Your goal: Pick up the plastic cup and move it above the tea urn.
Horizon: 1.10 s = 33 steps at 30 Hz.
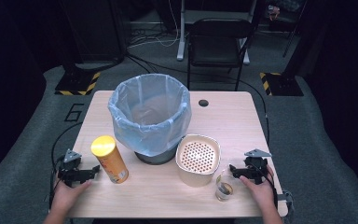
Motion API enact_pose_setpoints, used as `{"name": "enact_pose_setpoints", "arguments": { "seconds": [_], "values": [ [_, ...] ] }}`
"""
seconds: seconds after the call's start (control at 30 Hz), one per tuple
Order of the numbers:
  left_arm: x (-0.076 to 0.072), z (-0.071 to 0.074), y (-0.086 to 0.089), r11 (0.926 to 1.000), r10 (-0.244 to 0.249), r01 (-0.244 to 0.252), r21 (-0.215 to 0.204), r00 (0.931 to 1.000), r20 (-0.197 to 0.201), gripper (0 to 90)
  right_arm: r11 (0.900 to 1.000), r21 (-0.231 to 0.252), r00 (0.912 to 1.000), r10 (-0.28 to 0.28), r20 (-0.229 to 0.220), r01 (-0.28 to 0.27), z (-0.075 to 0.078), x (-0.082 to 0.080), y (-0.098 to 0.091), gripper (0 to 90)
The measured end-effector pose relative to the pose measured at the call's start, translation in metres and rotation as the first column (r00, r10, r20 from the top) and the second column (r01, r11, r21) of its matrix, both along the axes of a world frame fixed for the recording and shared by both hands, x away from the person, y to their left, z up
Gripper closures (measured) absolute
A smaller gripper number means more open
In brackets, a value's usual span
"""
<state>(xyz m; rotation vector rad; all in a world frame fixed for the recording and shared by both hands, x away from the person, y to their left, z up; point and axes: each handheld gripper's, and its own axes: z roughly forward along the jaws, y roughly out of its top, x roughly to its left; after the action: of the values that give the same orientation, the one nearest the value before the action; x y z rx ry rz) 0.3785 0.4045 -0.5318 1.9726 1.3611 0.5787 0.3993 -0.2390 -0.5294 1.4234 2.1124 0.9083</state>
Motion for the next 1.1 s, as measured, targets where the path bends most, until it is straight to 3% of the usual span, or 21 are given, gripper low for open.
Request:
{"name": "enact_pose_setpoints", "arguments": {
  "seconds": [0.13, 0.33, 0.4, 0.7, 0.93, 1.1],
  "values": [
    [-0.0027, -0.0010, -0.0060, 0.9997, -0.024, 0.024, 0.000, 0.9996, -0.013, 0.1, 0.9999, 0.009, 1.0000, -0.007, 0.001, 0.007, -0.0001, -0.0002, 0.0008, 1.8],
    [-0.0032, 0.0003, -0.0061, 0.9996, -0.027, 0.027, 0.003, 0.9993, -0.027, 0.3, 1.0000, 0.003, 1.0000, -0.005, -0.003, 0.005, 0.0001, -0.0005, 0.0005, 1.5],
    [-0.0036, -0.0012, -0.0075, 0.9996, -0.028, 0.028, 0.000, 0.9996, -0.003, 0.3, 0.9999, -0.010, 0.9999, 0.012, -0.005, -0.012, -0.0003, 0.0007, 0.0007, 0.0],
    [-0.0041, -0.0014, -0.0099, 0.9998, -0.022, 0.022, -0.002, 0.9998, -0.002, 0.6, 1.0000, -0.004, 1.0000, 0.008, -0.001, -0.008, -0.0004, 0.0006, 0.0034, 0.1],
    [-0.0037, -0.0013, -0.0099, 0.9998, -0.020, 0.020, -0.004, 0.9998, -0.002, 1.0, 0.9998, 0.014, 0.9998, 0.015, 0.016, -0.015, 0.0012, -0.0034, 0.0032, 13.5],
    [-0.0037, -0.0012, -0.0099, 0.9998, -0.019, 0.019, -0.001, 0.9998, -0.001, 1.0, 0.9995, 0.020, 0.9995, 0.022, 0.024, -0.022, 0.0016, -0.0042, 0.0029, 16.1]
  ]
}}
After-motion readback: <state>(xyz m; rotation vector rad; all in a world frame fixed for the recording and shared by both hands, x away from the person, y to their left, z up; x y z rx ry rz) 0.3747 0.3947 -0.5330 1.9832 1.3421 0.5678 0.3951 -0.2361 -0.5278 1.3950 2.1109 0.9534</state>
